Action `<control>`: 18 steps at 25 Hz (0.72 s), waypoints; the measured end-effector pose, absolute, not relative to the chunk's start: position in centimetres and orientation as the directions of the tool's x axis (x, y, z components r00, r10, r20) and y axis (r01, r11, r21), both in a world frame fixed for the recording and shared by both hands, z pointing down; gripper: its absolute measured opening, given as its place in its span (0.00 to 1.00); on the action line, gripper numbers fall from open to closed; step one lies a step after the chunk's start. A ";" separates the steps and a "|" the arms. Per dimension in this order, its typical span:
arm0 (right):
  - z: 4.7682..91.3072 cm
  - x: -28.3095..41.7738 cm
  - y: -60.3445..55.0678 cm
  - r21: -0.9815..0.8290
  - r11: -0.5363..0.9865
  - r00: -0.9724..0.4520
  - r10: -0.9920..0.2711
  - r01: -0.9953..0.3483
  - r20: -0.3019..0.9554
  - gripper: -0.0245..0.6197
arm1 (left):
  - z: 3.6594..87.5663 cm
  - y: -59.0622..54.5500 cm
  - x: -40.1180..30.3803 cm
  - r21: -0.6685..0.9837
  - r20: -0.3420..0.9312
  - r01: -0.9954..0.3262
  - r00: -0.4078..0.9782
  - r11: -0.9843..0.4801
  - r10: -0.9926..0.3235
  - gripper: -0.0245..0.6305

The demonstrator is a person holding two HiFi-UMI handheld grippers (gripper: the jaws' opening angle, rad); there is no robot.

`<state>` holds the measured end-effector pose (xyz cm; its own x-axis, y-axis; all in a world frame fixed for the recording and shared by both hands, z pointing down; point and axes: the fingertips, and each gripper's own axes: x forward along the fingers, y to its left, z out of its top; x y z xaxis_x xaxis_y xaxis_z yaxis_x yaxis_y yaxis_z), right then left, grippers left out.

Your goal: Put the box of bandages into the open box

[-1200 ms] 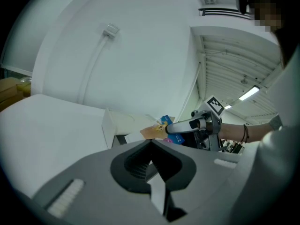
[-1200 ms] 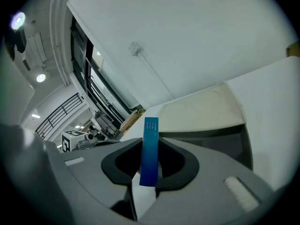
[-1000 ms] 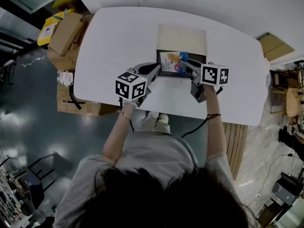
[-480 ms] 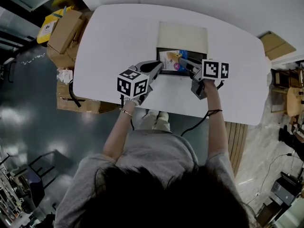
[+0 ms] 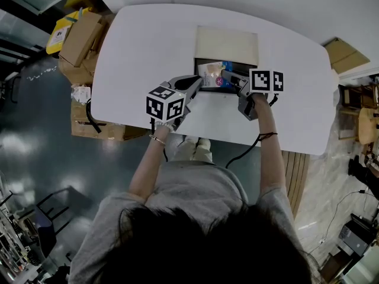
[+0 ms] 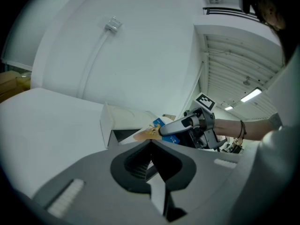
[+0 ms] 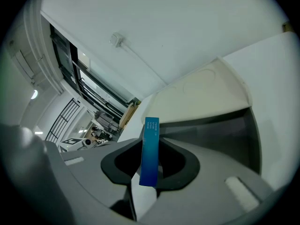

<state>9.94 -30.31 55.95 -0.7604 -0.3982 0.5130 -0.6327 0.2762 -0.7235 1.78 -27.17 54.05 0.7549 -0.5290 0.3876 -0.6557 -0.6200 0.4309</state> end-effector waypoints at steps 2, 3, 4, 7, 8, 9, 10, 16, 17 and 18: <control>56.2 10.1 -30.3 -0.717 0.268 -0.753 -0.391 -0.643 0.529 0.21 | 54.0 -27.2 1.7 0.430 0.388 -0.658 0.753 -0.619 -0.531 0.04; 56.2 10.1 -30.4 -0.717 0.262 -0.751 -0.387 -0.646 0.535 0.21 | 54.0 -27.2 1.7 0.429 0.388 -0.659 0.752 -0.618 -0.532 0.04; 56.3 10.2 -30.5 -0.720 0.254 -0.750 -0.384 -0.646 0.538 0.21 | 54.0 -27.3 1.7 0.428 0.388 -0.659 0.752 -0.618 -0.533 0.04; 56.5 10.3 -30.7 -0.724 0.234 -0.746 -0.381 -0.649 0.546 0.21 | 54.0 -27.3 1.6 0.428 0.390 -0.661 0.750 -0.617 -0.533 0.04; 56.6 10.3 -30.8 -0.721 0.229 -0.743 -0.378 -0.654 0.553 0.22 | 54.0 -27.3 1.6 0.427 0.391 -0.662 0.750 -0.616 -0.534 0.04; 56.7 10.4 -30.8 -0.718 0.223 -0.738 -0.375 -0.659 0.560 0.22 | 54.0 -27.3 1.6 0.427 0.392 -0.662 0.749 -0.616 -0.534 0.04; 56.9 10.6 -30.8 -0.715 0.218 -0.734 -0.371 -0.664 0.569 0.22 | 54.1 -27.3 1.6 0.426 0.393 -0.663 0.748 -0.616 -0.534 0.04; 57.6 10.6 -31.1 -0.692 0.191 -0.707 -0.349 -0.696 0.615 0.27 | 54.2 -27.5 1.4 0.425 0.395 -0.667 0.745 -0.613 -0.537 0.04; 57.7 10.7 -31.2 -0.688 0.189 -0.703 -0.346 -0.701 0.621 0.27 | 54.1 -27.5 1.4 0.425 0.395 -0.667 0.745 -0.612 -0.537 0.04; 57.8 10.7 -31.2 -0.684 0.188 -0.699 -0.343 -0.705 0.627 0.28 | 54.2 -27.6 1.3 0.426 0.395 -0.667 0.745 -0.611 -0.538 0.04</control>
